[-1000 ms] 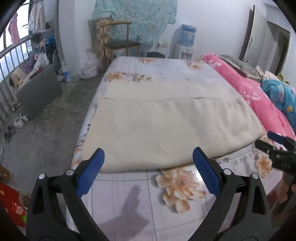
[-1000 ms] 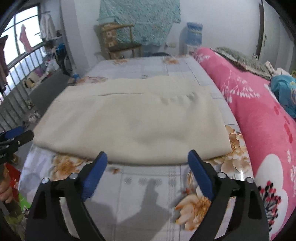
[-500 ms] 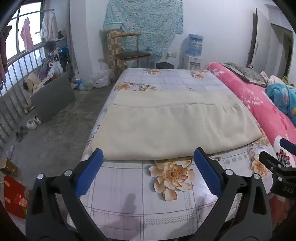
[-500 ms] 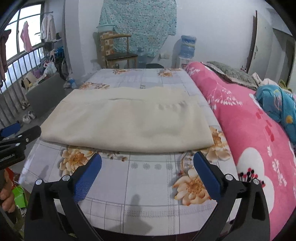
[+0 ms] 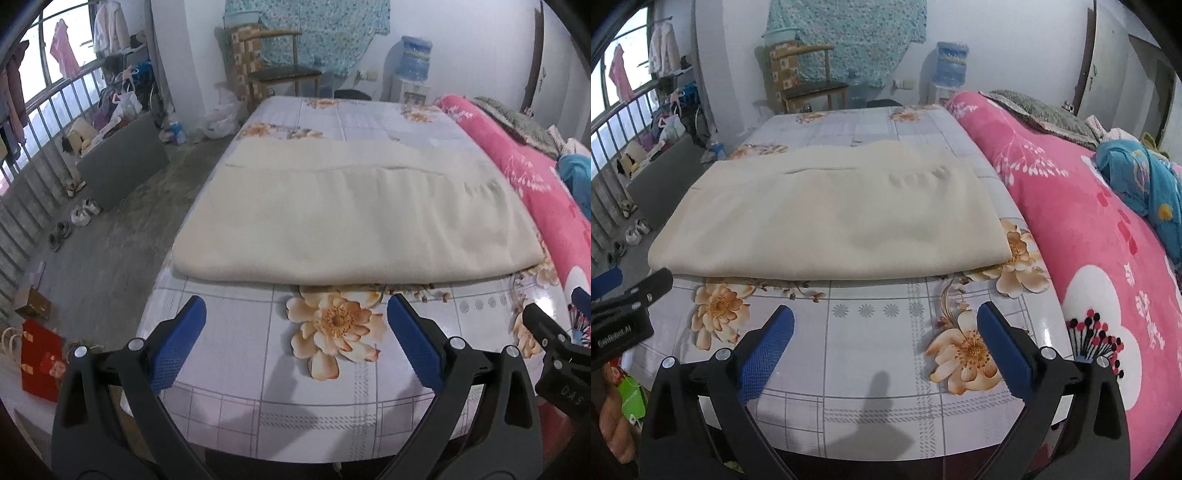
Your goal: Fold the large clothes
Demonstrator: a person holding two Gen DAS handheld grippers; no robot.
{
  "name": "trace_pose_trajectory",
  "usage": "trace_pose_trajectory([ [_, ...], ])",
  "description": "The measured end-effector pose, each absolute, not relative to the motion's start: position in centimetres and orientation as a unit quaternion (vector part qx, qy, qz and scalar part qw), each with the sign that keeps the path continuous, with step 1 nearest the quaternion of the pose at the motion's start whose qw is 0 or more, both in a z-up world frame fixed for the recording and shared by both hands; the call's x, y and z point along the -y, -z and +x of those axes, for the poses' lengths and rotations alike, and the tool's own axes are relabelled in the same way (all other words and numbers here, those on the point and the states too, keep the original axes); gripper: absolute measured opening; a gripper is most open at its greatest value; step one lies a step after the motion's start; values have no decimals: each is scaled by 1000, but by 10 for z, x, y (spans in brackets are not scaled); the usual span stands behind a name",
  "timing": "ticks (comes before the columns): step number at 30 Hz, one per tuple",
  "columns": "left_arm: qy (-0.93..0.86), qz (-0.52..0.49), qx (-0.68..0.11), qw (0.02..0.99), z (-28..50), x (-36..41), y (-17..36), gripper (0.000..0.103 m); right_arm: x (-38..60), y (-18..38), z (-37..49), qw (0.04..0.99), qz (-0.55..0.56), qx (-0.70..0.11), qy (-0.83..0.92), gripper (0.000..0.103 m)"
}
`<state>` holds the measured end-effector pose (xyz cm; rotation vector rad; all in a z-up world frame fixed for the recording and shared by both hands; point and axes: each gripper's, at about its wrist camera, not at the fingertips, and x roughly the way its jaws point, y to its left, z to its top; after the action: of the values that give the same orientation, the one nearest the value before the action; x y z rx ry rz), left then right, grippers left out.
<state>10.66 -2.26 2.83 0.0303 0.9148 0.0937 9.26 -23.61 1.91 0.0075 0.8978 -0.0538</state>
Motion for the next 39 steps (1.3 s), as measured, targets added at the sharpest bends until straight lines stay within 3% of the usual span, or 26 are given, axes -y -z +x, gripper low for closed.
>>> trace_pose_trajectory([
  [39,-51,20,-466,883,115,20,-18,95,229,-14,105,888,7,-459,22,97],
])
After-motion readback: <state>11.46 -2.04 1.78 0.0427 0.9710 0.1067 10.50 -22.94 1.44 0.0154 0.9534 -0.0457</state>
